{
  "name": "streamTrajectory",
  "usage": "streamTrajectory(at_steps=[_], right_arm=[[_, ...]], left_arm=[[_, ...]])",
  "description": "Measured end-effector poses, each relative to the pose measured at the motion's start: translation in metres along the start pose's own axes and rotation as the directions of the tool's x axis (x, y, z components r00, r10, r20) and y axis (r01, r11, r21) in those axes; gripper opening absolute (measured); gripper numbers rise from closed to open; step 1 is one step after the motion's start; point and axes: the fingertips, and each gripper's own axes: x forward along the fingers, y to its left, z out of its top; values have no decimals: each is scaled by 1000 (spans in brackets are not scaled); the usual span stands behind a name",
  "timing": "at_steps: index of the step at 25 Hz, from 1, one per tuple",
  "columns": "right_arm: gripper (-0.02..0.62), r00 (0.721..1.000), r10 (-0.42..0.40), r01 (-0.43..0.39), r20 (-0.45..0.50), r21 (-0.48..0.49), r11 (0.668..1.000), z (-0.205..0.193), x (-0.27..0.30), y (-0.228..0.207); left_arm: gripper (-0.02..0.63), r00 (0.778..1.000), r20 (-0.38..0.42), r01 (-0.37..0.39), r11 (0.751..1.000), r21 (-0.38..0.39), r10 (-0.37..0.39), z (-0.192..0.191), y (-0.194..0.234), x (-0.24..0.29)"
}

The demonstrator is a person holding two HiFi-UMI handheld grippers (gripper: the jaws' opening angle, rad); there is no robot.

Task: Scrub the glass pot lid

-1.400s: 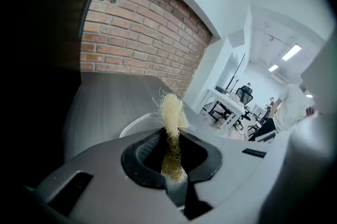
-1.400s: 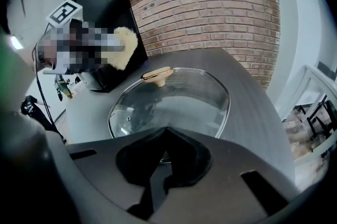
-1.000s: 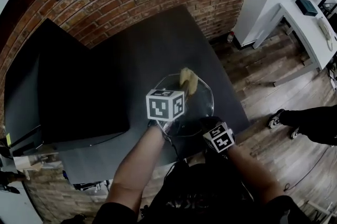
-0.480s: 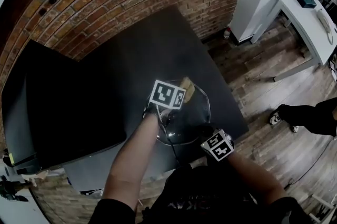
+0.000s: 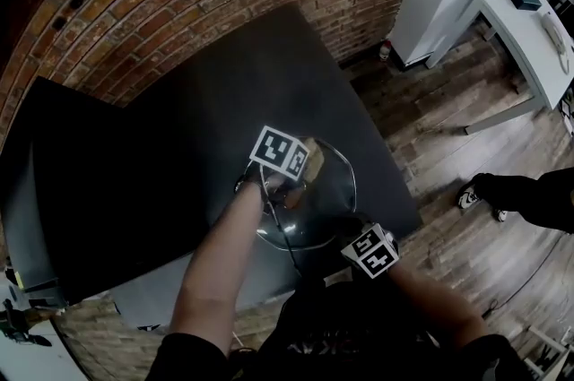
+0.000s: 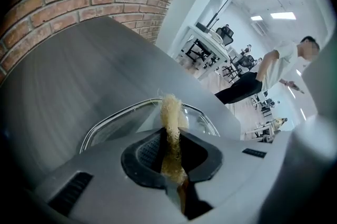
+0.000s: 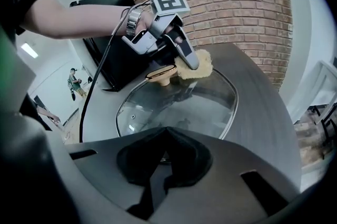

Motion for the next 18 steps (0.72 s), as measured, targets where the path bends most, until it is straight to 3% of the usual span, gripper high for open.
streamTrajectory(at_steps=[7, 18], right_arm=[[18, 1000, 4, -4, 6, 16, 1000, 0, -2, 0], [18, 1000, -23, 23, 12, 41, 999, 1, 2, -1]], left_arm=[[60, 998, 56, 46, 994, -101, -40, -3, 10, -5], [60, 990, 141, 6, 974, -226, 27, -33, 57, -32]])
